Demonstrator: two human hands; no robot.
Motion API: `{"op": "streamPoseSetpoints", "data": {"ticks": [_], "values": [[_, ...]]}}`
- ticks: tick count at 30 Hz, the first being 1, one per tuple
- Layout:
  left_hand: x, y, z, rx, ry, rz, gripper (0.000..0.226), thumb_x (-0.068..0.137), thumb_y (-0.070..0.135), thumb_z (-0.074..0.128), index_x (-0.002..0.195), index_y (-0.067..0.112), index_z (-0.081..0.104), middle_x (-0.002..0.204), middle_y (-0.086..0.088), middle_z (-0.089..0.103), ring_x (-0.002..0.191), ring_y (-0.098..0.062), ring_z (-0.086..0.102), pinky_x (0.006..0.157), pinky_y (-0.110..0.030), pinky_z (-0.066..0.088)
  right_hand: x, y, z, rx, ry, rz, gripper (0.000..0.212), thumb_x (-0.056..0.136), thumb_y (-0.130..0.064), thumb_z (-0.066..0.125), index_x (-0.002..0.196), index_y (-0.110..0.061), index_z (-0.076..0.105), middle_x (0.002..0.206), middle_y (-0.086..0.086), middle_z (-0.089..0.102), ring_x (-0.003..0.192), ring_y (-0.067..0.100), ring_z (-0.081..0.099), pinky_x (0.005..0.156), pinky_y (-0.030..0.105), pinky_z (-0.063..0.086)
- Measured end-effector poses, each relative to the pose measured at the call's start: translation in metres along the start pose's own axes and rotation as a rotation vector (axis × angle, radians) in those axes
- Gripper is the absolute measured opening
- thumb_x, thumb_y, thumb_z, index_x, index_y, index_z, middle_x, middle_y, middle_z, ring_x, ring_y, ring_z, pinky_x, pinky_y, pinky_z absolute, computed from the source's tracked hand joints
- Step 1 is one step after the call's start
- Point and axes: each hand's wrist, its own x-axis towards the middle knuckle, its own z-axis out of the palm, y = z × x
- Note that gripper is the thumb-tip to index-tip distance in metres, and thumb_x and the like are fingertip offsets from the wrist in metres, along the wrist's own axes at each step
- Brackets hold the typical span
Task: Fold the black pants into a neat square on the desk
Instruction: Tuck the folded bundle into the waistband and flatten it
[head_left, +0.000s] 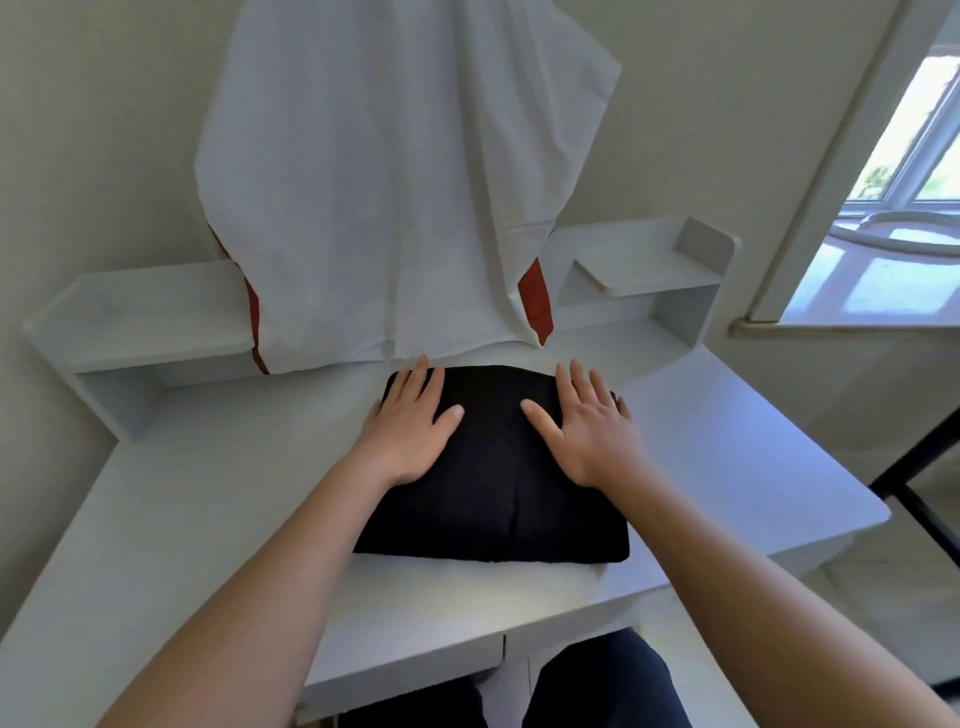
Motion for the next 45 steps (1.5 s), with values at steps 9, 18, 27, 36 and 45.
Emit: {"op": "streamPoseSetpoints", "data": {"ticks": [9,18,27,36,45], "values": [[-0.020,0.026,0.006,0.367,0.292,-0.105,0.060,0.100,0.045,0.019,0.153,0.019,0.010,0.162,-0.004,0.002,0.148,-0.023,0.002,0.116,-0.055,0.006,-0.003,-0.027,-0.016,-0.375,0.115,-0.018,0.070,0.099,-0.055,0.015,0.154,-0.018,-0.005,0.163,0.008,-0.008,0.148,0.030,-0.011,0.112,0.063,-0.013],[-0.058,0.017,0.011,0.374,0.209,0.159,0.063,0.094,0.055,0.005,0.153,0.031,0.002,0.161,0.006,-0.006,0.147,-0.013,-0.008,0.119,-0.046,-0.003,-0.051,-0.036,0.007,-0.106,0.145,-0.268,0.066,0.097,-0.059,0.010,0.155,-0.027,0.005,0.163,-0.003,0.002,0.150,0.018,0.000,0.121,0.046,0.005],[-0.092,0.000,-0.004,-0.054,0.613,-0.254,0.055,0.091,0.047,0.051,0.134,0.012,0.045,0.128,-0.015,0.051,0.112,-0.033,0.051,0.085,-0.045,0.048,-0.082,0.005,-0.005,0.365,0.509,0.144,0.057,0.094,-0.038,0.054,0.143,-0.015,0.037,0.142,0.011,0.042,0.128,0.030,0.043,0.106,0.045,0.038],[-0.105,0.000,0.009,-0.276,0.669,-0.423,0.042,0.097,0.052,0.033,0.094,0.013,0.048,0.070,-0.001,0.054,0.063,-0.025,0.053,0.056,-0.035,0.039,-0.107,0.004,0.014,0.407,0.497,0.269,0.039,0.100,-0.049,0.028,0.130,-0.025,0.035,0.074,-0.001,0.061,0.064,0.025,0.057,0.058,0.034,0.038],[-0.107,-0.005,0.014,-0.323,0.617,-0.324,0.039,0.099,0.048,0.028,0.089,0.015,0.047,0.067,-0.004,0.054,0.060,-0.023,0.054,0.050,-0.034,0.035,-0.089,0.020,0.000,0.512,0.485,0.005,0.031,0.105,-0.032,0.031,0.131,-0.022,0.043,0.095,0.008,0.068,0.083,0.031,0.065,0.069,0.033,0.045]]}}
